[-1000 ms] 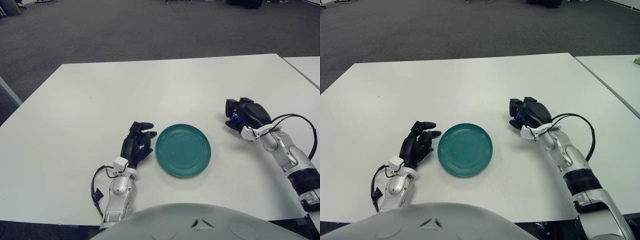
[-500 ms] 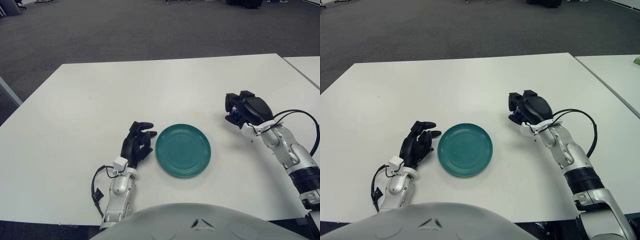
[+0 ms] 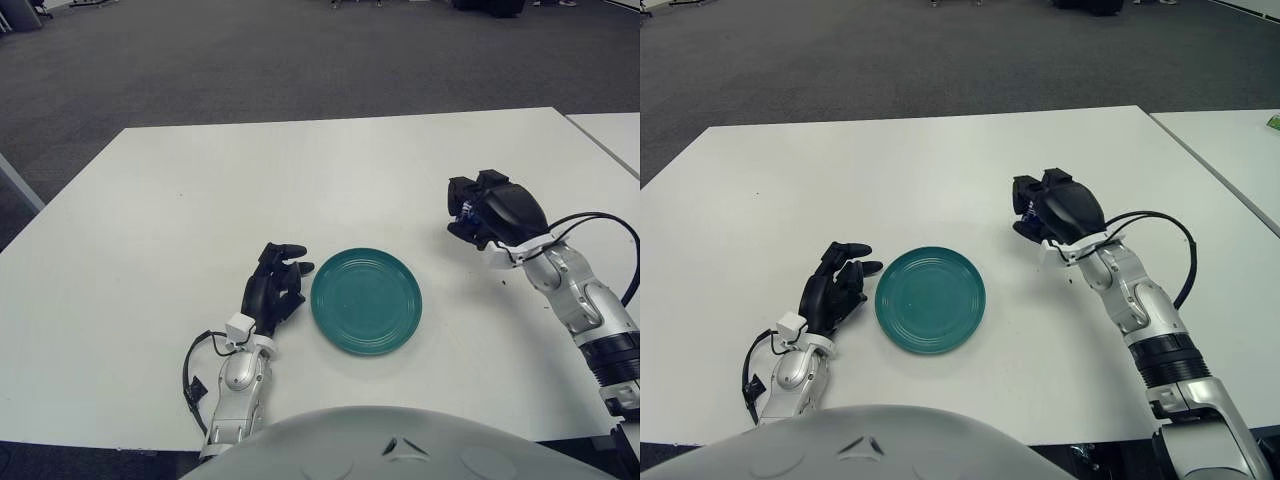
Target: Put the gum into the plate.
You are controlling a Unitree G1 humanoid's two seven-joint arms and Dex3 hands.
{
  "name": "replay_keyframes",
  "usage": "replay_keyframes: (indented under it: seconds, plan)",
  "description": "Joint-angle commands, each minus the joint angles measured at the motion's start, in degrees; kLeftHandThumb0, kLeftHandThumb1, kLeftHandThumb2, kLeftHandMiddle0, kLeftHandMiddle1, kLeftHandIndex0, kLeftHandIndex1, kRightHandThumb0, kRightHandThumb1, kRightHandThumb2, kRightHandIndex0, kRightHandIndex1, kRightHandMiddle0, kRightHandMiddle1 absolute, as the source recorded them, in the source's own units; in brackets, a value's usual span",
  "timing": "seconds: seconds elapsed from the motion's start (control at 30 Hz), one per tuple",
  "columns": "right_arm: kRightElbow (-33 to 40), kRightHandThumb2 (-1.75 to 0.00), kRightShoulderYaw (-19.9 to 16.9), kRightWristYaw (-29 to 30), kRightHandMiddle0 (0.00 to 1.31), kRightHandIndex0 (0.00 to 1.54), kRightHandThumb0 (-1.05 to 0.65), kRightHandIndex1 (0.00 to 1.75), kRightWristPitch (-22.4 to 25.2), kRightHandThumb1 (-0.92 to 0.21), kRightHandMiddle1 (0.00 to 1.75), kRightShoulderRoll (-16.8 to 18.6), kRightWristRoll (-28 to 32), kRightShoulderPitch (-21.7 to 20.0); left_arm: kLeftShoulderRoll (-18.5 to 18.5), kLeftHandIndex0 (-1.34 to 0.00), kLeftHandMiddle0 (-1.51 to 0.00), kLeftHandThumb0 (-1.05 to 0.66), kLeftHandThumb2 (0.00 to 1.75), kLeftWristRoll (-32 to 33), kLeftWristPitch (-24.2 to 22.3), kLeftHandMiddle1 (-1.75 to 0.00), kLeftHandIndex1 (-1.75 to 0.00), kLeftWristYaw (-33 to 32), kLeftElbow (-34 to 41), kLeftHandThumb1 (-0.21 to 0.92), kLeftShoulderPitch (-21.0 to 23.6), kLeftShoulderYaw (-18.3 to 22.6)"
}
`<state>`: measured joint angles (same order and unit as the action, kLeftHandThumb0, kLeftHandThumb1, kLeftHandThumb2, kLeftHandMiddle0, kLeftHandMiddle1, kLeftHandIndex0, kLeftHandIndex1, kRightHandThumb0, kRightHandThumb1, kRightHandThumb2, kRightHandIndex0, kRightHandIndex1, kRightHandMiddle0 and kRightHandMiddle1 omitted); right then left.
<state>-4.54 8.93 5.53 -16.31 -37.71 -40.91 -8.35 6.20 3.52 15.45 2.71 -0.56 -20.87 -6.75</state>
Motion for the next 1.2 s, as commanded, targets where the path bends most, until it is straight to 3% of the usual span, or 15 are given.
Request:
replay_keyframes:
  seconds: [0.0, 0.6, 0.83, 0.9, 0.97, 1.17]
  plan:
    - [2.2, -1.09, -0.2, -0.5, 0.48, 0.9, -0.43, 1.75, -0.2, -0.49, 1.75, 0.8, 0.3, -1.0, -0.3, -0.4, -0.49, -0.58, 0.81, -0.2, -1.2, -1.16, -1.39, -0.1, -0.8, 0.85, -0.3, 0.1]
    - [13.1, -1.03, 5.6, -7.4, 0.44, 0.8, -0.42, 1.75, 3.4, -0.54, 1.75, 7.6, -3.4, -1.0, 0.0, -0.4, -0.45, -0.55, 0.85, -0.7, -2.8, -1.16, -1.41, -0.7, -0.5, 0.83, -0.3, -0.2]
    - [14.9, -1.0, 7.8, -7.2, 0.42, 0.78, -0.41, 1.75, 1.8, -0.56, 1.75, 8.7, -6.2, -1.3, 0.4, -0.41, -0.47, -0.54, 0.9, -1.6, -2.8, -1.16, -1.41, -1.6, -0.8, 0.79, -0.1, -0.4]
    - [15.4, -1.0, 8.7, -7.0, 0.42, 0.78, -0.41, 1.75, 1.2, -0.57, 1.75, 9.3, -7.1, -1.6, 0.5, -0.33, -0.47, -0.44, 0.8, -1.8, -2.9, -1.16, -1.61, -1.7, -0.8, 0.78, -0.1, -0.4]
    - [15.7, -1.0, 9.0, -7.0, 0.42, 0.78, -0.41, 1.75, 1.1, -0.57, 1.75, 9.6, -7.5, -1.7, 0.5, -0.31, -0.46, -0.41, 0.76, -1.9, -2.9, -1.16, -1.67, -1.9, -0.9, 0.78, -0.1, -0.4]
    - [17.7, -0.99, 10.9, -7.6, 0.42, 0.76, -0.41, 1.75, 0.2, -0.57, 1.75, 11.4, -8.4, -1.1, 0.7, -0.28, -0.45, -0.38, 0.72, -2.0, -3.7, -1.15, -1.74, -2.5, -0.9, 0.78, -0.1, -0.5]
